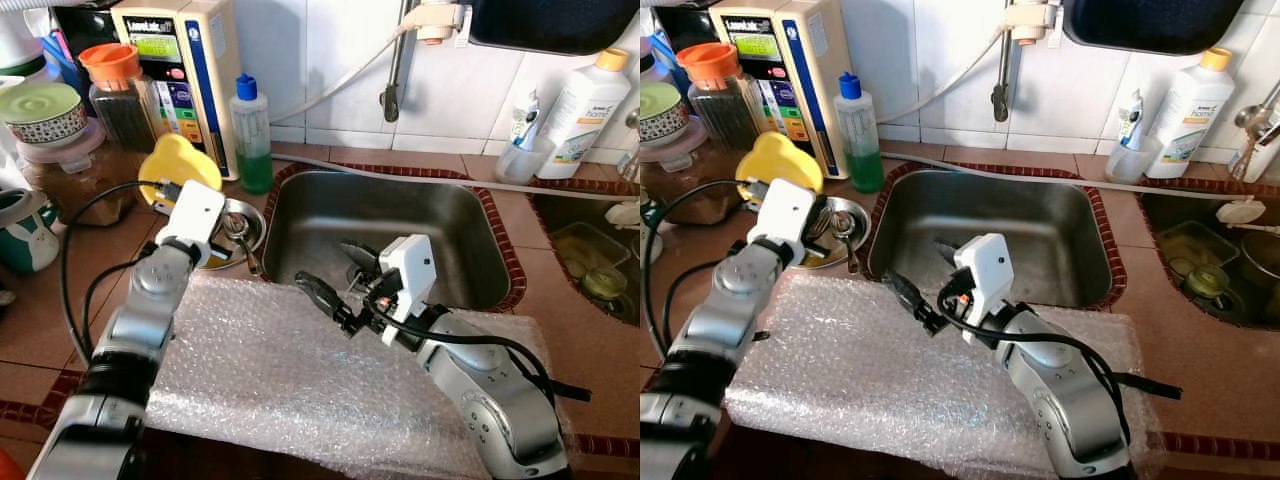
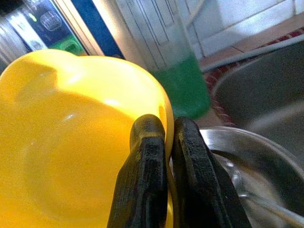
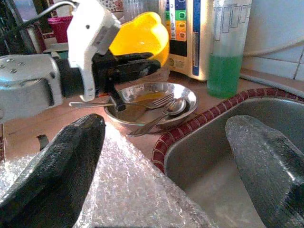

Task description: Kitchen organization

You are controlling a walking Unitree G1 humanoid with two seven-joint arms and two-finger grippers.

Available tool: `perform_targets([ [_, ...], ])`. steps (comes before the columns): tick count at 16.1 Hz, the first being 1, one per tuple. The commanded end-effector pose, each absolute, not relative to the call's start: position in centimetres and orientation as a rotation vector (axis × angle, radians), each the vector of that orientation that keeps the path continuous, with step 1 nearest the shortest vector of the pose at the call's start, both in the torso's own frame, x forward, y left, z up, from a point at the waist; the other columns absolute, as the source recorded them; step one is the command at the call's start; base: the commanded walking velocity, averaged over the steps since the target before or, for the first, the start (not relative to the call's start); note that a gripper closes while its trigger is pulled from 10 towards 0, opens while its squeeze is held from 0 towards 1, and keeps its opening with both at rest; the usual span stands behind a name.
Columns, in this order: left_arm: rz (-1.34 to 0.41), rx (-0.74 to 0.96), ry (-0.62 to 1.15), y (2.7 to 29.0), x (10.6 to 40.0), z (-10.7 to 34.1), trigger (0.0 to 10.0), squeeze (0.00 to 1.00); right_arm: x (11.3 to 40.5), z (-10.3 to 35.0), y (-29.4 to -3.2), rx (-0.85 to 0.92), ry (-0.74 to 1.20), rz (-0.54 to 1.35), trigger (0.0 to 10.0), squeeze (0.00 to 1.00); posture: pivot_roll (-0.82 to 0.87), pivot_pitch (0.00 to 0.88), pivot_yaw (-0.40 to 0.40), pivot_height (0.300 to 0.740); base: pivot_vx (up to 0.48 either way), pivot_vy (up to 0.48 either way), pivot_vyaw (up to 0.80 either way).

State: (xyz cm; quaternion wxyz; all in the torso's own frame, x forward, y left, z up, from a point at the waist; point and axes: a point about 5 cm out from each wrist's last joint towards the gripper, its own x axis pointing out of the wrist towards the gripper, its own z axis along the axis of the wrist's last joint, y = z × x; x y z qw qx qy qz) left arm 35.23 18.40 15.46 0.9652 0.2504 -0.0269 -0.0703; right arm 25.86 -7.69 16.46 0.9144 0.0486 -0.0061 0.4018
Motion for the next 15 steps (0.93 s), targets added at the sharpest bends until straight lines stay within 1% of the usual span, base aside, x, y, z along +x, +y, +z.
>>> perform_targets([
  [1,-0.16,0.593,-0.183,17.5,34.6,16.6,0.0,0.0,26.6,16.9,-8.2,0.101,-0.036,0.776,10.0,0.0,0.04,0.011,0.031,0.74,0.0,0.0,0.0],
  [5,-0.335,0.688,-0.384,13.9,32.4,16.9,0.0,0.0,29.2,18.9,-10.6,0.215,-0.106,0.579,10.0,0.0,0.05,0.012,0.022,0.74,0.0,0.0,0.0],
  [6,-0.349,0.688,-0.394,13.7,32.3,16.9,0.0,0.0,29.3,19.0,-10.8,0.228,-0.109,0.567,10.0,0.0,0.05,0.012,0.022,0.74,0.0,0.0,0.0],
  [7,-0.423,0.703,-0.429,12.5,31.8,16.5,0.0,0.0,30.0,19.7,-11.6,0.284,-0.124,0.521,10.0,0.0,0.05,0.012,0.023,0.74,0.0,0.0,0.0],
  [8,-0.47,0.736,-0.45,11.9,31.5,16.3,0.0,0.0,30.2,20.0,-11.9,0.316,-0.127,0.511,10.0,0.0,0.05,0.012,0.025,0.74,0.0,0.0,0.0],
  [11,-0.621,0.727,-0.533,9.6,30.3,16.1,0.0,0.0,30.7,20.6,-12.0,0.391,-0.129,0.506,10.0,0.0,0.03,0.016,0.035,0.74,0.0,0.0,0.0],
  [14,-0.698,0.674,-0.572,7.4,29.8,16.2,0.0,0.0,31.4,21.4,-11.4,0.432,-0.14,0.517,10.0,0.0,0.03,0.013,0.035,0.74,0.0,0.0,0.0],
  [15,-0.708,0.655,-0.584,6.8,29.7,16.4,0.0,0.0,31.9,21.7,-11.6,0.419,-0.159,0.483,10.0,0.0,0.03,0.011,0.034,0.74,0.0,0.0,0.0],
])
